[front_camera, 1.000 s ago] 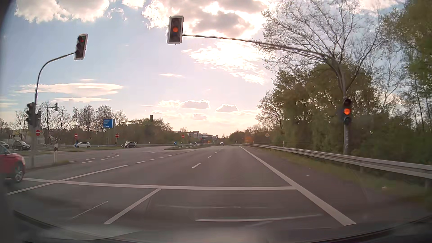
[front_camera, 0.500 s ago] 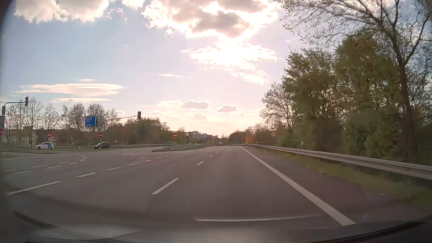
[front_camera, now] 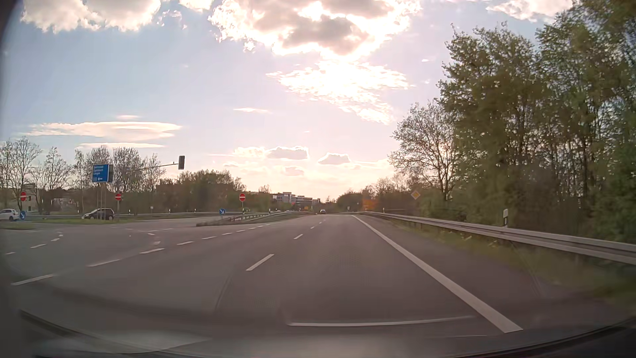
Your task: Follow the waypoints while adhering to traffic rules and regulations
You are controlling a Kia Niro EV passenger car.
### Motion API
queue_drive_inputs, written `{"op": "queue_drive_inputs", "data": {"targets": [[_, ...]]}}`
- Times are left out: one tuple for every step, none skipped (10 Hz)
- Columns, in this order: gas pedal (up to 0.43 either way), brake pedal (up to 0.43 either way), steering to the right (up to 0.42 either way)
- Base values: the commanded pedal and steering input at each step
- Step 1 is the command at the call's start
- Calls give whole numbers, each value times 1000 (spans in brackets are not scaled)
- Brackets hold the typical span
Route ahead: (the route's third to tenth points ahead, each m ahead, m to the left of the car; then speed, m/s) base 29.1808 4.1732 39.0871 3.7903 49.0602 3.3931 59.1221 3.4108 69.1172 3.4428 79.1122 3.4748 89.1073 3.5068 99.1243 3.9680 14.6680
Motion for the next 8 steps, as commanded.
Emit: {"op": "queue_drive_inputs", "data": {"targets": [[98, 0, 0], [98, 0, 0], [87, 0, 0], [79, 0, 0], [67, 0, 0], [59, 0, 0], [39, 0, 0], [28, 0, 0]]}}
